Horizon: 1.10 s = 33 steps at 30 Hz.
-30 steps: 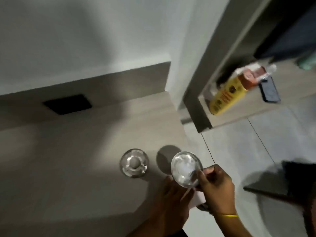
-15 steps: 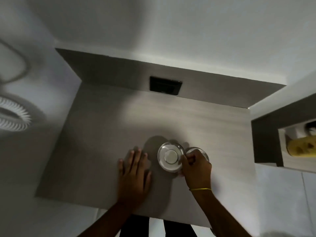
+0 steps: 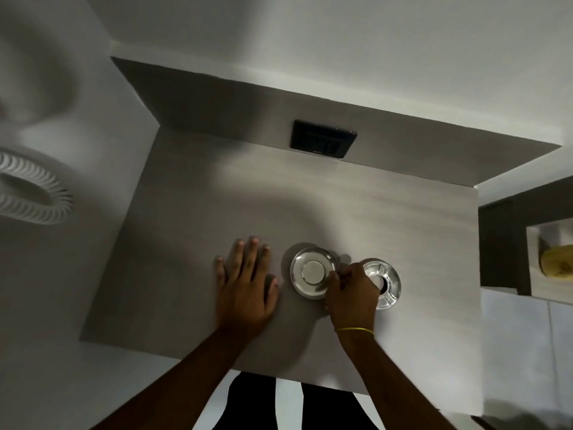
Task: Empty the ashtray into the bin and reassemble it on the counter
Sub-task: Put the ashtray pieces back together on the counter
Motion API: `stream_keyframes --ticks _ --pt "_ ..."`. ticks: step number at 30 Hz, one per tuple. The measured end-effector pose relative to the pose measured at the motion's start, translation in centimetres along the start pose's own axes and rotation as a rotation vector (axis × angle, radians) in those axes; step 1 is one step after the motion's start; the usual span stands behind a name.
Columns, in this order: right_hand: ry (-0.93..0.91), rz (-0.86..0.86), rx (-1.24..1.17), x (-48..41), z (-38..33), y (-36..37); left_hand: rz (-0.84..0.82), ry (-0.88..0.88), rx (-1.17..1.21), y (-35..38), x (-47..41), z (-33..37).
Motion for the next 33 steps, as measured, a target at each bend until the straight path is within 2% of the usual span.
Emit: stream_keyframes --ticks 4,8,9,12,14,22,29,33 --pt "-0.143 0.053 0.065 0.3 -1.1 -2.2 0.012 -0.023 -0.022 -0.4 0.1 0.2" --pt "-0.290 0.151 0.264 -0.3 -1.3 -5.6 0.047 -0.024 -0.020 -0.5 0.4 -0.2" --pt "-0.300 0.132 0.342 -0.6 -1.2 -6.0 0.054 -0.020 -0.023 -0.5 0.4 -0.1" --pt "-0.266 -0.063 0.568 -1.0 -0.9 -6.0 0.068 -0.026 -0.030 -0.4 0.7 -0.4" --pt "-0.270 -0.168 0.630 -0.9 -0.9 -5.7 0.070 -0.021 -0.033 -0.3 0.7 -0.4" --pt "-0.282 -0.238 0.743 -0.8 -1.4 -5.3 0.050 -0.019 -0.049 -0.2 0.7 -0.1" --pt "-0.288 -0.267 0.484 0.4 -4.6 -5.4 0.067 0.003 -0.065 -0.2 0.8 -0.1" --pt "-0.377 -0.307 0.498 1.7 -7.6 -3.2 0.041 -0.005 -0.066 -0.1 0.6 -0.2"
Point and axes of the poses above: each hand's wrist, its own x-axis away from the middle knuckle, its own y-axis out of the palm, z = x × y, the point moved 5 cm from there along -x, towards the middle knuckle, and after that the axes turned 6 degrees about x, right-handed, at the moved point
